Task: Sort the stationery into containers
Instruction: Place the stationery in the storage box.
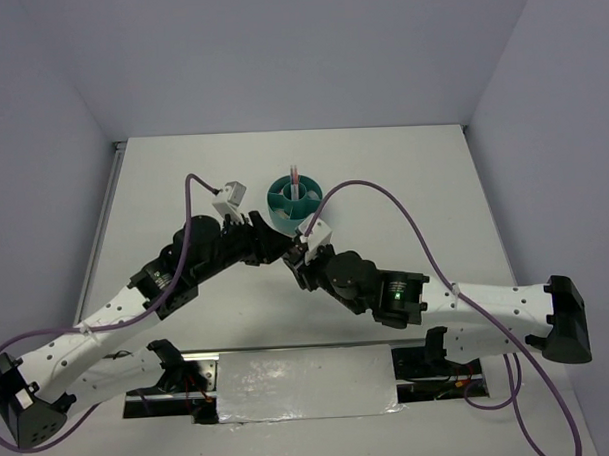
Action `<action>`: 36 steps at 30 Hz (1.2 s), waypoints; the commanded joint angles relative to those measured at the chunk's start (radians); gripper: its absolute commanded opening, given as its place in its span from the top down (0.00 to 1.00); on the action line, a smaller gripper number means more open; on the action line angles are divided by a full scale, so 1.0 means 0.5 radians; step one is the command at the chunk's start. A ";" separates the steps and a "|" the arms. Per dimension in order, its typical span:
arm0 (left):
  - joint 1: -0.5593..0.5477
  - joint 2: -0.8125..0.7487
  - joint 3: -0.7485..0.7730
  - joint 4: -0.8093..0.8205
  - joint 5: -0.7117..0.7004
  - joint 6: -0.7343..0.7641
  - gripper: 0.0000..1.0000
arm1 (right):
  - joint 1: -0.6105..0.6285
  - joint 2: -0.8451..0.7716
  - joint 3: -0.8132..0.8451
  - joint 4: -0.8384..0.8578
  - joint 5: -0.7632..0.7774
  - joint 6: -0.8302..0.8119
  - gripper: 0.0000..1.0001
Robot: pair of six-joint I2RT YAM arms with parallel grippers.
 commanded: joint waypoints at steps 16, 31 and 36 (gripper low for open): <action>-0.012 0.134 0.157 0.154 0.097 0.230 1.00 | -0.024 -0.274 -0.172 0.251 -0.230 0.014 0.01; -0.006 0.843 0.289 1.034 0.361 1.827 1.00 | -0.116 -1.446 -0.580 -0.200 -0.181 0.278 0.00; 0.013 1.073 0.559 0.856 0.306 2.160 1.00 | -0.110 -1.425 -0.500 -0.427 -0.202 0.299 0.00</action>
